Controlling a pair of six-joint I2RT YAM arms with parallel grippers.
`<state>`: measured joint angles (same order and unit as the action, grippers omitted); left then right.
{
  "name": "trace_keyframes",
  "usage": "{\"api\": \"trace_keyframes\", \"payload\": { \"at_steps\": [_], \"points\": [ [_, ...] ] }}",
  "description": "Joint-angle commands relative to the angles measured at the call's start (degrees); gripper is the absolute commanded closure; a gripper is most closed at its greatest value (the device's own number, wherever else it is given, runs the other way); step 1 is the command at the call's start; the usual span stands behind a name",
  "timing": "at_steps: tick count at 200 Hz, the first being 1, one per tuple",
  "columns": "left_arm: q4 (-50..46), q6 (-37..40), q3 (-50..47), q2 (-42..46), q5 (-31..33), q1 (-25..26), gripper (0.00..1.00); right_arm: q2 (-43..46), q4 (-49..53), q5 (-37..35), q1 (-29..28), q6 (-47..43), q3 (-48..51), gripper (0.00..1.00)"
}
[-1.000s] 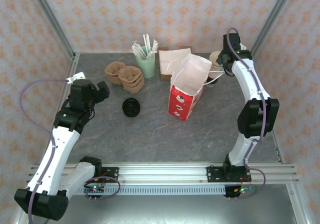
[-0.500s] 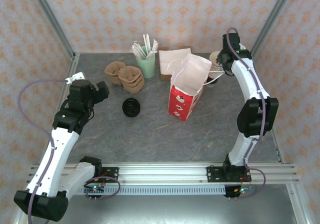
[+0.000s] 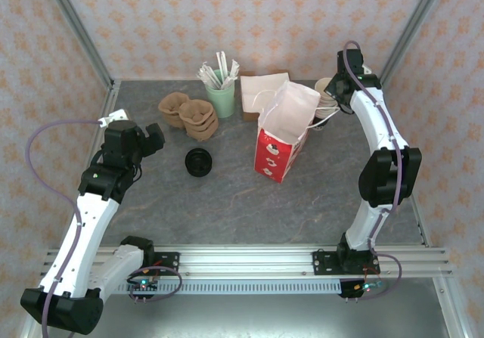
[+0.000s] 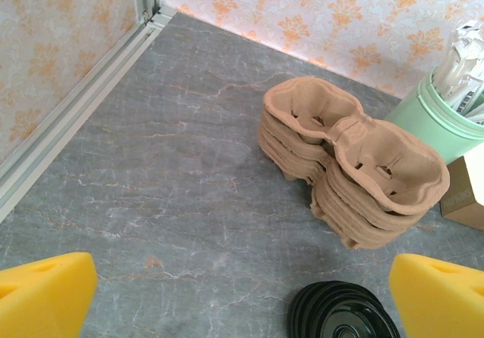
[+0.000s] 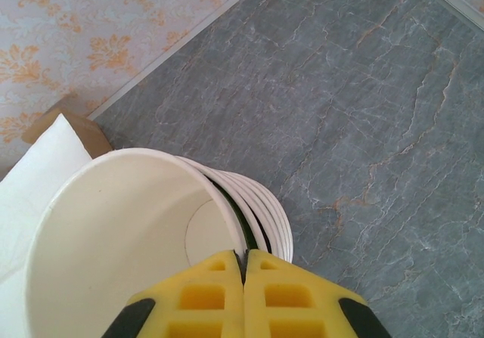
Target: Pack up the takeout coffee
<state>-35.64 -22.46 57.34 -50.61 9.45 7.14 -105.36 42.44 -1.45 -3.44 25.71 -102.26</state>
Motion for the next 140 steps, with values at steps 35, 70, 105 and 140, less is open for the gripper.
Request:
{"api": "trace_keyframes", "payload": {
  "at_steps": [35,70,105,140],
  "points": [
    [-2.00,0.74,2.77,1.04,1.23,0.44,0.00,5.43,0.25,-1.18,0.15,-0.03,-2.00,0.99],
    [-2.22,0.59,3.23,1.17,0.83,0.43,0.00,8.49,0.33,-1.10,0.17,0.17,-1.81,1.00],
    [-2.32,0.41,3.53,1.39,0.78,0.44,0.00,11.14,-0.08,-2.36,0.19,0.13,-0.93,1.00],
    [-2.41,0.39,3.87,1.65,0.82,0.43,0.00,13.87,0.18,-2.50,0.19,0.03,-0.20,1.00]
  ]
}}
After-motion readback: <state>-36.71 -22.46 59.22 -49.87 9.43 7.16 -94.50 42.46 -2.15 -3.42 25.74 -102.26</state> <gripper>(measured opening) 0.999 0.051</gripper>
